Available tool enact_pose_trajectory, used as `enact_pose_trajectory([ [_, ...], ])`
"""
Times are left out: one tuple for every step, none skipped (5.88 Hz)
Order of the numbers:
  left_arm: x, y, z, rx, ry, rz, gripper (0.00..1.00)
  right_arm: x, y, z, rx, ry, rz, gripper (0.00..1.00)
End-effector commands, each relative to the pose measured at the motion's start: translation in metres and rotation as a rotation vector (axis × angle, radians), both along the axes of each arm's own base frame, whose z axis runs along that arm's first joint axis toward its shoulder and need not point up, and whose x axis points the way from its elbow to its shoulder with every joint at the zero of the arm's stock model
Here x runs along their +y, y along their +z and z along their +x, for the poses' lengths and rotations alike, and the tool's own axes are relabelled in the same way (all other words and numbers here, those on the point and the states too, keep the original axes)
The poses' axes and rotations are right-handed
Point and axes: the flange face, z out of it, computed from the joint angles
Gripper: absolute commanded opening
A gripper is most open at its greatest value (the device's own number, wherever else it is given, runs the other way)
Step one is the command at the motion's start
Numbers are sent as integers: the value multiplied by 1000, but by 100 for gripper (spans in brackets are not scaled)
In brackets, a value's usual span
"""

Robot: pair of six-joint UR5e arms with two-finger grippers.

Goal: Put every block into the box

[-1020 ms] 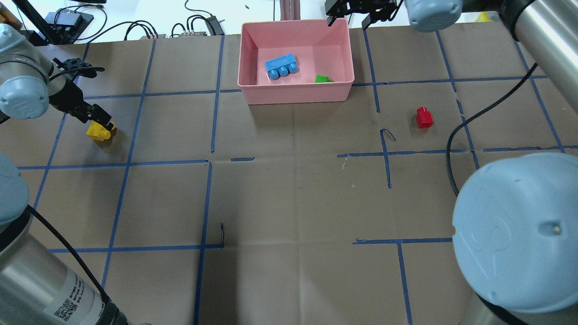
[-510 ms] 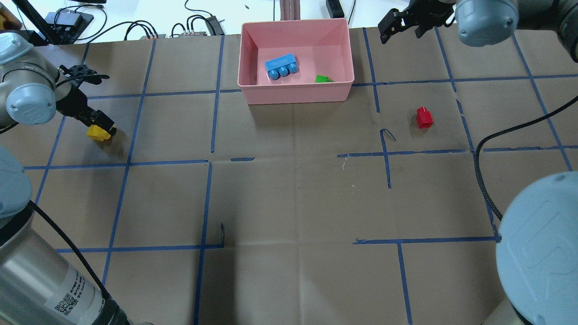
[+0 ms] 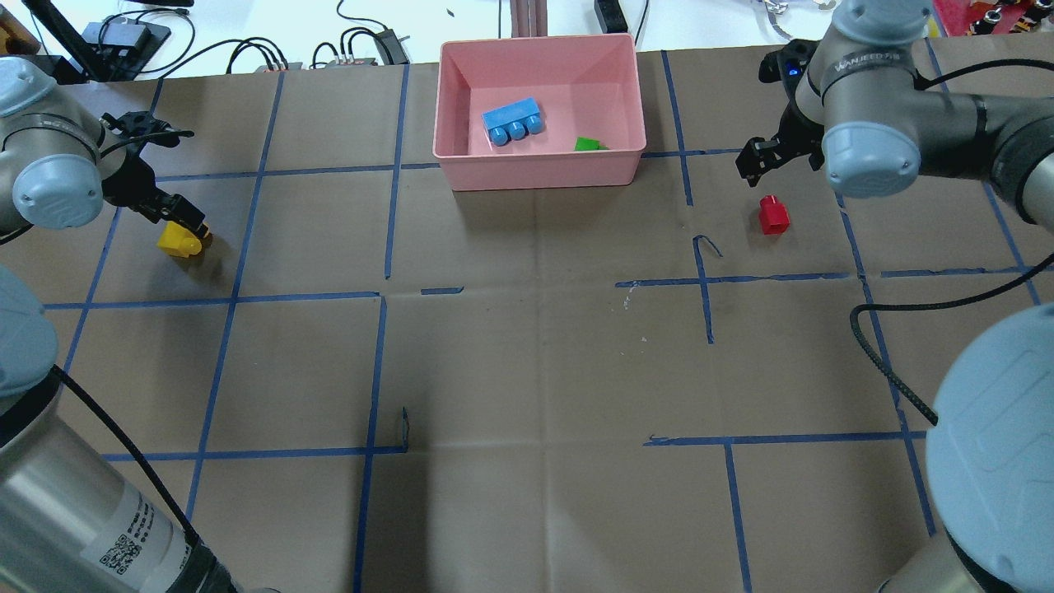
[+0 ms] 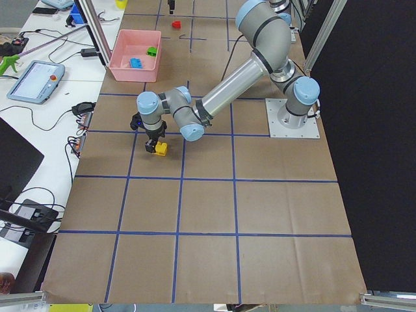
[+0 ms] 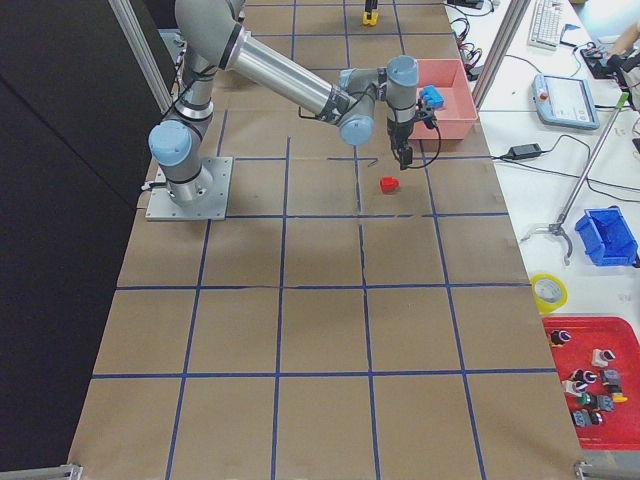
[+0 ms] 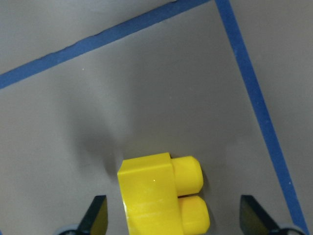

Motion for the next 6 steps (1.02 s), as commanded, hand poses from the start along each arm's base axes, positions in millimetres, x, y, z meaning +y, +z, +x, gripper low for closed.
enact_pose_trajectory([
  [-6, -19, 3, -10, 2, -20, 94, 20, -30, -4, -17, -79, 38, 99],
  [-5, -23, 1, -8, 5, -16, 89, 19, -35, -10, -23, -89, 47, 99],
  [-4, -23, 1, -6, 5, -8, 78, 16, -40, -15, -41, -96, 49, 99],
  [-3, -25, 2, -4, 6, -4, 63, 14, -44, -15, -47, -96, 51, 99],
  [-3, -23, 2, -5, 6, -6, 51, 11, -54, -15, -52, -96, 64, 99],
  [-1, -17, 1, -1, 6, 1, 38, 9, -66, -15, -58, -97, 72, 99],
])
